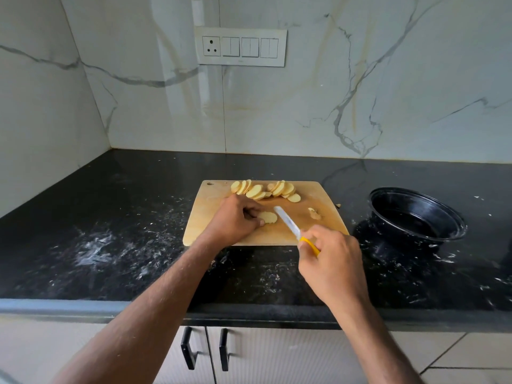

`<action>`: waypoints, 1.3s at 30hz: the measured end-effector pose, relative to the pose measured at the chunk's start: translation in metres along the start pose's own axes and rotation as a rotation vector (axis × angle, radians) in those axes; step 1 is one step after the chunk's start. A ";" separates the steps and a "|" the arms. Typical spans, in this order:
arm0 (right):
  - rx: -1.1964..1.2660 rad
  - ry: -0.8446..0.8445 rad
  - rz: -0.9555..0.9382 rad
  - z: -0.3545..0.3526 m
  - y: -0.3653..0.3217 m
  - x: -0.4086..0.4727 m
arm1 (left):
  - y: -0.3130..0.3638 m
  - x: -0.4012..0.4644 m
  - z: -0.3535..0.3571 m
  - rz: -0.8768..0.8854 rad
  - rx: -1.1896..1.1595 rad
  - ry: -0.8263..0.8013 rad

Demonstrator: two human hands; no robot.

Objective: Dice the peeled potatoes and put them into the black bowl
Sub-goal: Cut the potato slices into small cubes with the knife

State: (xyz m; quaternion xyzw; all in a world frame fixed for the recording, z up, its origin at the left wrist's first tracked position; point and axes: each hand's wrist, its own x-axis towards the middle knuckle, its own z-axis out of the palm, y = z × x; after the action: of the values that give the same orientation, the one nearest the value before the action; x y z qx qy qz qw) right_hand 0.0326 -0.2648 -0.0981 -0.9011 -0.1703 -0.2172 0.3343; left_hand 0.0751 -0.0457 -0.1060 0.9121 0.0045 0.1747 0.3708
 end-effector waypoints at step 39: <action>-0.222 -0.111 -0.062 0.018 -0.007 0.008 | 0.033 0.020 -0.017 -0.139 0.188 -0.270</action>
State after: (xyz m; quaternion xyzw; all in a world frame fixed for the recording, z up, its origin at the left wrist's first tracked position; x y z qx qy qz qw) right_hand 0.0411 -0.2462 -0.1030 -0.9375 -0.1914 -0.1947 0.2156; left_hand 0.0844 -0.0558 -0.0663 0.9555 0.0340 0.0234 0.2922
